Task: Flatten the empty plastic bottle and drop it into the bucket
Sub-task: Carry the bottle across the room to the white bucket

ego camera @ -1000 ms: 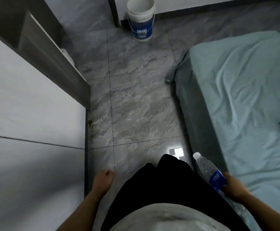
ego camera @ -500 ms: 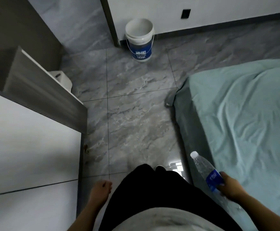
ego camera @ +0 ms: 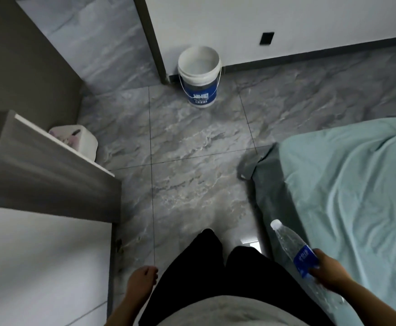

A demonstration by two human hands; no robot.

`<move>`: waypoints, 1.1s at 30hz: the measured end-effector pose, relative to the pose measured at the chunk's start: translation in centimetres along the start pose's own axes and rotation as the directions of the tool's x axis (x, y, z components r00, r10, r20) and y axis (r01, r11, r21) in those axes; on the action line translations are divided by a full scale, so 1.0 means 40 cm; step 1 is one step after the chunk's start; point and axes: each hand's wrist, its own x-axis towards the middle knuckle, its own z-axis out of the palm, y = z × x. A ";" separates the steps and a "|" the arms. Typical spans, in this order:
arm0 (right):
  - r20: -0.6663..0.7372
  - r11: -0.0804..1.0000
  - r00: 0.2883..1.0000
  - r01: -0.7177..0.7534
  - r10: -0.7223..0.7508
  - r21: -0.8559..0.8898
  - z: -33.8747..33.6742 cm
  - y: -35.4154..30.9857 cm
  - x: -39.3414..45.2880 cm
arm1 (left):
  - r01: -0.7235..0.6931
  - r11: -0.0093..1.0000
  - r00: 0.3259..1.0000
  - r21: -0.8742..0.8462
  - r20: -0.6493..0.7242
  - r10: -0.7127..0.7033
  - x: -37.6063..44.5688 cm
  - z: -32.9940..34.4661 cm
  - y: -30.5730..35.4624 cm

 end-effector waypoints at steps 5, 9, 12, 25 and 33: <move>0.044 0.997 0.996 -0.080 0.080 -0.002 -0.039 -0.048 0.043 | -0.112 0.986 0.993 -0.127 -0.041 0.107 0.115 -0.096 0.171; 0.058 0.994 0.992 -0.113 0.113 0.006 -0.093 -0.104 0.089 | -0.144 0.976 0.990 -0.162 -0.027 0.141 0.206 -0.146 0.301; 0.078 0.994 0.991 -0.111 0.112 -0.015 -0.160 -0.169 0.158 | -0.161 0.977 0.987 -0.139 -0.050 0.156 0.273 -0.165 0.388; -0.001 0.994 0.995 0.097 -0.097 -0.051 -0.521 -0.551 0.439 | 0.056 0.988 0.997 -0.145 -0.040 -0.062 0.434 -0.229 0.554; 0.026 0.999 0.999 0.034 -0.033 -0.038 -0.605 -0.706 0.568 | 0.014 0.988 0.999 -0.156 -0.042 -0.021 0.637 -0.349 0.740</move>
